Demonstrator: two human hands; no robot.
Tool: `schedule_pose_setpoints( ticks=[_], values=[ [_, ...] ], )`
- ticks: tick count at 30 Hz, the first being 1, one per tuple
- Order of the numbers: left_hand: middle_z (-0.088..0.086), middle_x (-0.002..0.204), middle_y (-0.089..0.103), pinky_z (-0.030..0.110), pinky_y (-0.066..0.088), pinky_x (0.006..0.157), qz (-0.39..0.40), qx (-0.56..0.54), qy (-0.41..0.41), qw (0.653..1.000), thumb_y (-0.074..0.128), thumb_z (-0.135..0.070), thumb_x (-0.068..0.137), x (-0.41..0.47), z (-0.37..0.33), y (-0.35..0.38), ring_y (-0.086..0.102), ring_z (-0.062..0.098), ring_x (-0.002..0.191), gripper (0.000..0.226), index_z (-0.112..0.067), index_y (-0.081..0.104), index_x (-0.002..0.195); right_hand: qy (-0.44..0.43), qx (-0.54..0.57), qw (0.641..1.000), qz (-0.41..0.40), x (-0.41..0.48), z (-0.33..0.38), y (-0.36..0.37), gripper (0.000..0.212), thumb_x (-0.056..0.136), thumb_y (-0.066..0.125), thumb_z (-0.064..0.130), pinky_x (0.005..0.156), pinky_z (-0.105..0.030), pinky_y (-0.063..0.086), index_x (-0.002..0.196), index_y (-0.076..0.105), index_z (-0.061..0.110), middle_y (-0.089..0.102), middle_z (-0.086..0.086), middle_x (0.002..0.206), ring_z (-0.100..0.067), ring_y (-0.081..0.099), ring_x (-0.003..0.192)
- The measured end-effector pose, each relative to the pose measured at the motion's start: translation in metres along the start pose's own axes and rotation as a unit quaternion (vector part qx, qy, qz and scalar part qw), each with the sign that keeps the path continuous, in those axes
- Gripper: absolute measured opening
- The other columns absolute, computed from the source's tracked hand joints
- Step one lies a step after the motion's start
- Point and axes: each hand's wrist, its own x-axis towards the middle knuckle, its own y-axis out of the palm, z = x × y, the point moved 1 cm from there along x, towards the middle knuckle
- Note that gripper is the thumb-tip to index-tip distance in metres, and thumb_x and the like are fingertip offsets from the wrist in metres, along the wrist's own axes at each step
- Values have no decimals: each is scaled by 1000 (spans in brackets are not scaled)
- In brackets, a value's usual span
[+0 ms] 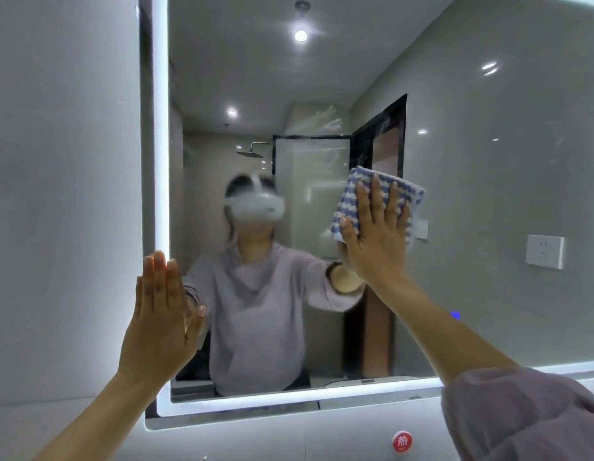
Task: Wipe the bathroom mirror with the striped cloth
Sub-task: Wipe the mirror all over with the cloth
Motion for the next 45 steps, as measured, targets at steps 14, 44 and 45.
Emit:
schedule_pose_setpoints(
  ticks=[14,44,45],
  values=[
    [22,157,8,50,20,117,-12,-39,-37,998,23,-49,92,0,-3,-2,10,37,146,77,5,14,147,-161,22,987,9,32,191,-6,65,99,18,53,119,-50,-3,152,-4,22,0,-3,162,-30,-6,148],
    [21,159,0,43,9,121,-9,-18,-14,1000,16,-51,95,-1,4,7,1,35,148,78,6,8,148,-111,-44,993,17,48,4,-19,69,96,11,62,119,-51,8,153,-1,25,0,-5,162,-29,-2,148],
    [21,159,0,43,8,121,-10,-17,-13,1000,18,-50,95,-1,4,6,1,35,148,78,7,8,148,-101,-44,994,19,45,-8,-20,70,96,10,62,119,-51,9,154,0,24,1,-5,162,-29,-2,148]
  ],
)
